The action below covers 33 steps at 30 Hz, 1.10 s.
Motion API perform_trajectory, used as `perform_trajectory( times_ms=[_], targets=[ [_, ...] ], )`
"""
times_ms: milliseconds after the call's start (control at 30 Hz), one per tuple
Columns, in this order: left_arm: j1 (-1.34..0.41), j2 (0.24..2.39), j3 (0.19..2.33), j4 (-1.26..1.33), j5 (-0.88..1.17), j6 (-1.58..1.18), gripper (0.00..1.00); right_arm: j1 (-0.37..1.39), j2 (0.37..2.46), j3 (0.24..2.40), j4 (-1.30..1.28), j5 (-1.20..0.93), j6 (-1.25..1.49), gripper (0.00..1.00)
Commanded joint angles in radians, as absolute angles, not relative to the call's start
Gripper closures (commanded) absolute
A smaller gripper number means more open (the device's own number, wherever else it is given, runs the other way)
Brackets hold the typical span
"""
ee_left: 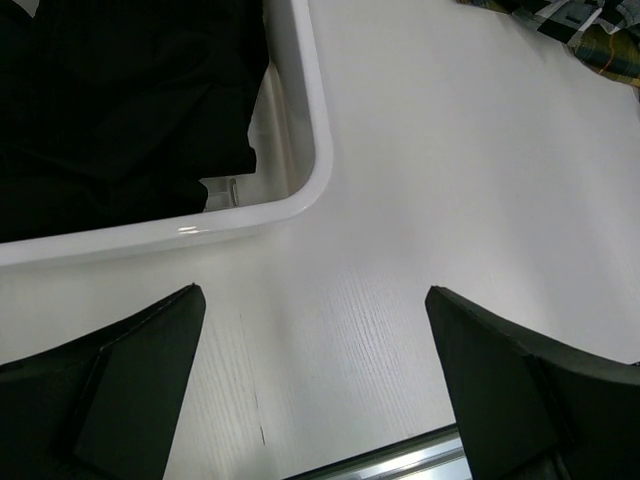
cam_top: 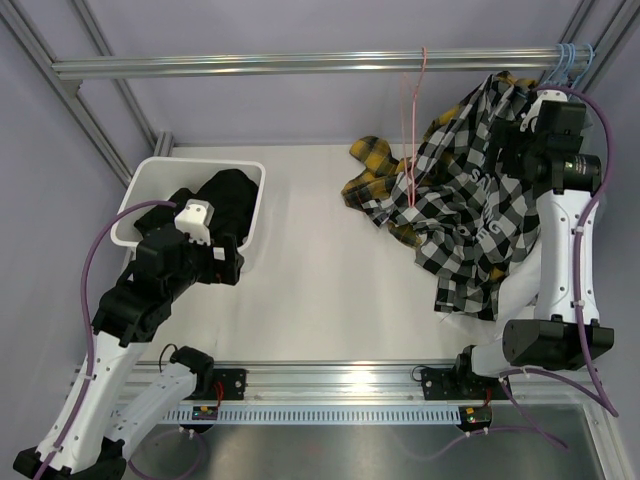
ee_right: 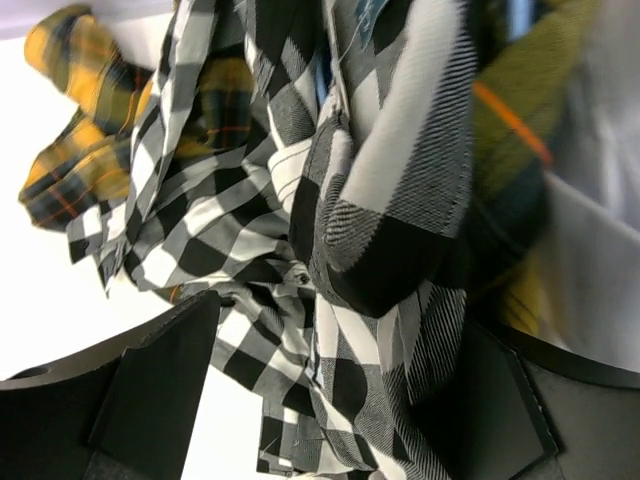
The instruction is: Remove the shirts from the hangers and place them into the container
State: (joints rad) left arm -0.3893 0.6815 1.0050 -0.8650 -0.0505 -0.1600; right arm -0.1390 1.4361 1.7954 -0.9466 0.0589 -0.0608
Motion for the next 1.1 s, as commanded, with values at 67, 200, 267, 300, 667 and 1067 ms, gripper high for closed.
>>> perform_trajectory(
  times_ms=[67,200,267,300,667,1067],
  targets=[
    [-0.394,0.670,1.000,-0.839,-0.058,-0.144,0.01,-0.144,1.447,1.796,-0.916,-0.103,-0.110,0.12],
    [-0.394,0.673,1.008,-0.841,-0.057,-0.146,0.01,-0.144,1.462,1.818,-0.885,-0.121,-0.089,0.31],
    [-0.394,0.675,1.014,-0.845,-0.057,-0.146,0.01,-0.144,1.460,1.838,-0.881,-0.120,-0.072,0.48],
    [-0.394,0.676,1.015,-0.845,-0.057,-0.146,0.01,-0.144,1.451,1.842,-0.867,-0.117,-0.068,0.53],
    [-0.394,0.710,1.046,-0.844,-0.046,-0.150,0.01,-0.143,1.353,1.879,-0.798,-0.132,-0.028,1.00],
    [-0.394,0.793,1.152,-0.847,0.025,-0.176,0.01,-0.143,1.114,1.708,-0.819,-0.188,0.083,1.00]
  ],
)
